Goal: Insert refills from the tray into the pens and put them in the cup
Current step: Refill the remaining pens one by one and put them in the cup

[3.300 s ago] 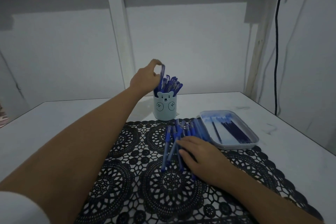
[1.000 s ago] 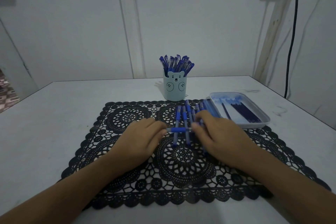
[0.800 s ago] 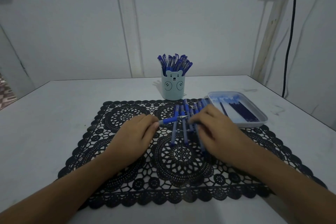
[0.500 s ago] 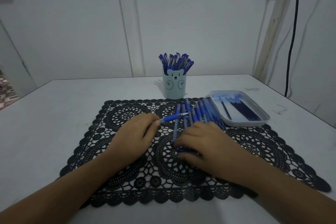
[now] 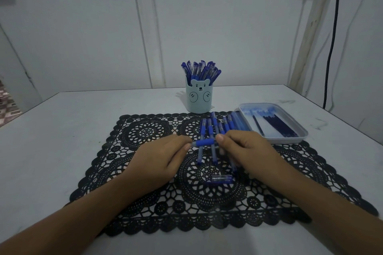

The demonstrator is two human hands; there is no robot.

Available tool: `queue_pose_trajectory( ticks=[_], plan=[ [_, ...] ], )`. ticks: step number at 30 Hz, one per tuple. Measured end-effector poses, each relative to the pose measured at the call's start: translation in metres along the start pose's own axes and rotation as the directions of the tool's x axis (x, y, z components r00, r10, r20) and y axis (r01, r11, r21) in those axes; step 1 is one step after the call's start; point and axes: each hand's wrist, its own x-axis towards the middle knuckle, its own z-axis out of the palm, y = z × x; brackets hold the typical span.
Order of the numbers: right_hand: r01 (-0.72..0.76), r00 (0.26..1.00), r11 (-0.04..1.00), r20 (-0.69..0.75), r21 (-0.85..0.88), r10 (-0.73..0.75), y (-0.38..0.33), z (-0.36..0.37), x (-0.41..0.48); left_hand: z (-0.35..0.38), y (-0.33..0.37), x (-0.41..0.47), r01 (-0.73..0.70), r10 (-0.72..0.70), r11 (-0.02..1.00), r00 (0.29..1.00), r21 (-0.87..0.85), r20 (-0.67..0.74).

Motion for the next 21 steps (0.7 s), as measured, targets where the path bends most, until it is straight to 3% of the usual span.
queue_pose_trajectory(
  ticks=[3,6,12,21],
  plan=[
    [0.044,0.998,0.998,0.037,0.037,-0.046,0.000,-0.003,0.000,-0.002,0.002,-0.001,0.012,-0.012,1.000,1.000,-0.017,0.007],
    [0.108,0.989,0.993,0.102,0.039,-0.111,-0.001,-0.006,0.000,-0.003,0.001,-0.001,0.067,-0.052,0.985,0.994,-0.161,0.099],
    [0.239,0.964,0.956,0.163,-0.173,-0.212,0.008,-0.014,0.004,-0.001,-0.005,0.003,0.179,-0.099,0.909,0.970,-0.377,0.222],
    [0.191,0.979,0.949,0.119,-0.250,-0.165,0.003,-0.008,0.000,-0.003,-0.002,0.000,0.090,-0.061,0.982,0.983,-0.164,0.175]
  ],
)
